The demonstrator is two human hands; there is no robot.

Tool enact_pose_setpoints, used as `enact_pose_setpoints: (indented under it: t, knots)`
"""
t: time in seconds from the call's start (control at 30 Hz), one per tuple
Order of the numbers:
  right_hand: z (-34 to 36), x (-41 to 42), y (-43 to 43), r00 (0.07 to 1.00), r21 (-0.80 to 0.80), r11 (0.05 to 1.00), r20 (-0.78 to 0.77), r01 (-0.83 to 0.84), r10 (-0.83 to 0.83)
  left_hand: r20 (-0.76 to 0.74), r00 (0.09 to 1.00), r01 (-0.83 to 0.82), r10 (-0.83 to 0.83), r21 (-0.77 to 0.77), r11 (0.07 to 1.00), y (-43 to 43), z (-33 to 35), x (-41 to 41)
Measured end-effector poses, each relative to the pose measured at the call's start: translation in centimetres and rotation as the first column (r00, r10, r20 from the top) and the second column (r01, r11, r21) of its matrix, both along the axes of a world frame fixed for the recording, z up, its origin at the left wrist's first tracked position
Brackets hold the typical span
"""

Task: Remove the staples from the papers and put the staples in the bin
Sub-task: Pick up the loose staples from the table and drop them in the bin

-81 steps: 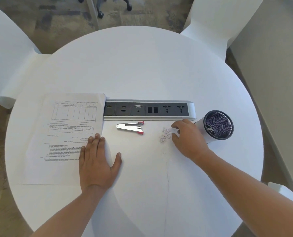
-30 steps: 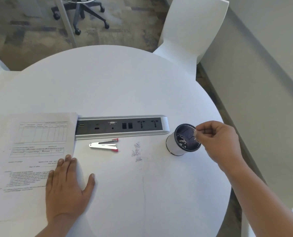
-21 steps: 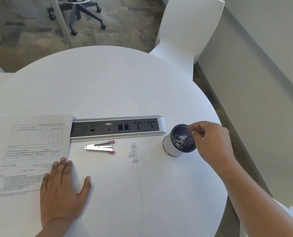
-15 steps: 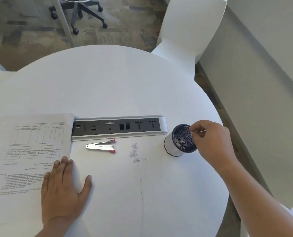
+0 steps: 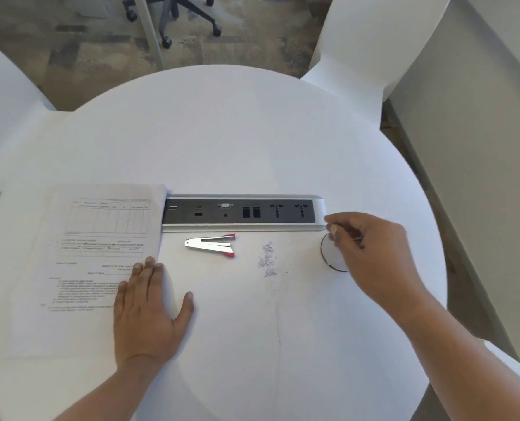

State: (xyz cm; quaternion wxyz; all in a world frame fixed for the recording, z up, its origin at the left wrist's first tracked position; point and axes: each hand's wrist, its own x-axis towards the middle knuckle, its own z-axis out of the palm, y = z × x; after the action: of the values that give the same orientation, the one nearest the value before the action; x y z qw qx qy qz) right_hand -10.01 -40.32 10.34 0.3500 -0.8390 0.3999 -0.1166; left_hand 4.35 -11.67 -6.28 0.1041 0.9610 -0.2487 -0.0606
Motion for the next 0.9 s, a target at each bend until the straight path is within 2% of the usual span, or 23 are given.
enact_pose_setpoints:
  t: [0.07,0.17,0.33,0.5,0.67,0.73,0.83,0.9]
  knots:
    - [-1.7,1.1,1.5,0.991,-0.049,0.990,-0.037,-0.134,0.132,0.002,1.000,-0.006,0.006,-0.003,1.000,0.0,0.0,0.0]
    - [-5.8,2.9,2.8,0.939,-0.108,0.944,-0.187,-0.313,0.290,0.003,1.000,-0.012,0.012,-0.009,1.000,0.0,0.1,0.0]
    - [-10.4,4.9,3.5,0.856,-0.149,0.889,-0.379,-0.433,0.353,0.009,1.000,-0.016,0.016,-0.008,1.000,0.2,0.0,-0.1]
    - [-11.7,5.1,5.0,0.802,-0.189,0.809,-0.376,-0.556,0.463,0.000,1.000,-0.021,0.021,-0.008,1.000,0.2,0.0,0.0]
    - [-12.0,4.0,5.7,0.691,-0.205,0.672,-0.377,-0.711,0.617,-0.014,0.999,-0.029,0.029,-0.007,1.000,0.2,0.0,-0.1]
    - [-11.5,3.8,5.1,0.713,-0.194,0.702,-0.374,-0.685,0.593,-0.010,0.999,-0.030,0.030,-0.006,1.000,0.2,0.0,0.0]
    - [-10.3,3.4,3.8,0.847,-0.179,0.843,-0.284,-0.507,0.449,-0.009,1.000,-0.028,0.028,-0.001,1.000,0.2,0.0,0.0]
    - [-9.8,3.3,3.2,0.872,-0.159,0.883,-0.305,-0.442,0.382,-0.012,1.000,-0.029,0.029,0.000,1.000,0.2,0.0,0.0]
